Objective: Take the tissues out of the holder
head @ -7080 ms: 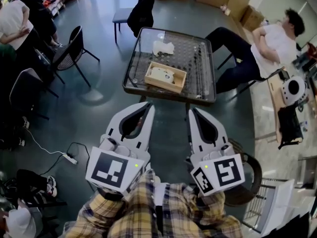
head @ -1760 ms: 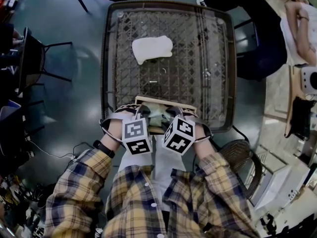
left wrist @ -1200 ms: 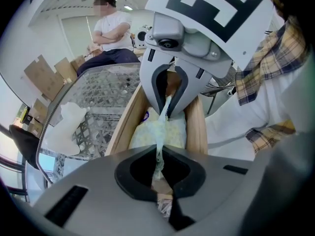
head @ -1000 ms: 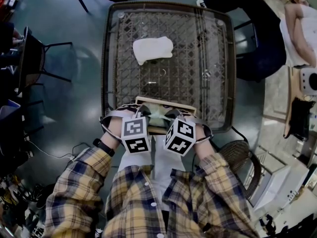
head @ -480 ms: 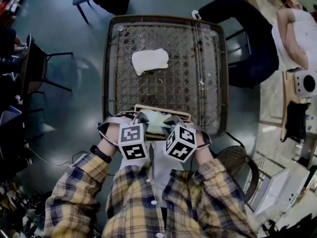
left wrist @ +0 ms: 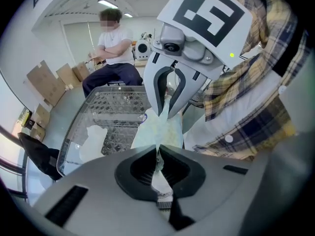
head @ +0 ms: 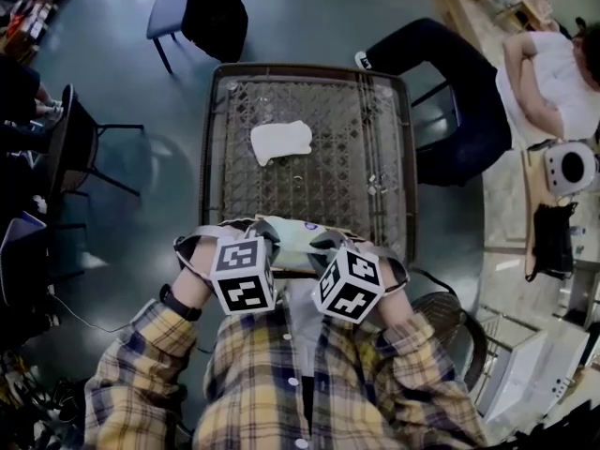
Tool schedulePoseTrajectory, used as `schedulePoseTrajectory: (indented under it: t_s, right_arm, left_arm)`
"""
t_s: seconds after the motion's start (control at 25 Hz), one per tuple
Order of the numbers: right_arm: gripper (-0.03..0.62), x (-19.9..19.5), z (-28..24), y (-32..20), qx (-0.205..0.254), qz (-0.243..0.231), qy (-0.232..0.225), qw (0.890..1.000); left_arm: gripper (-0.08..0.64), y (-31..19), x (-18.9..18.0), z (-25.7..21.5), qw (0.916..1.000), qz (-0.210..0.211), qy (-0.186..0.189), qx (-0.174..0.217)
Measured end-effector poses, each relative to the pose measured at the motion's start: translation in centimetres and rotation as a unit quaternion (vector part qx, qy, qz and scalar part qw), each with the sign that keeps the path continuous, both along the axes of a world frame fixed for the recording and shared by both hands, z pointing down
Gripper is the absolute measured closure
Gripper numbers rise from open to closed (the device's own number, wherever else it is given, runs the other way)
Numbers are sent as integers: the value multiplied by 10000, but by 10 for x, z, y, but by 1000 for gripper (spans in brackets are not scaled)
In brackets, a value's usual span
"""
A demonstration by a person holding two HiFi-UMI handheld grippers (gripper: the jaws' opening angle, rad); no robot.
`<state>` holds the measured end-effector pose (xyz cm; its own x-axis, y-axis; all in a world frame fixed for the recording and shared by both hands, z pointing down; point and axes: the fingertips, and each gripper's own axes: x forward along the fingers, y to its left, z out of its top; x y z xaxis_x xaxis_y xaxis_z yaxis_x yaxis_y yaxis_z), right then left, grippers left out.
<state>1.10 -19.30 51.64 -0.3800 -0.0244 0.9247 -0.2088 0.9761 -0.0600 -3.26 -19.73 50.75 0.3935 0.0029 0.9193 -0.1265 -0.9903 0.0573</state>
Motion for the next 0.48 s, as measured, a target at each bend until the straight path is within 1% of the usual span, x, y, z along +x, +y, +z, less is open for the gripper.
schedulePoseTrajectory:
  t_s: [0.16, 0.48]
  right_arm:
    - [561, 3, -31, -6, 112, -98, -1, 9999]
    - [561, 10, -77, -24, 387, -100, -16, 9992]
  left_arm:
    - [550, -3, 2, -31, 9999, 99, 7, -97]
    - [549, -20, 10, -78, 9998, -102, 51, -174]
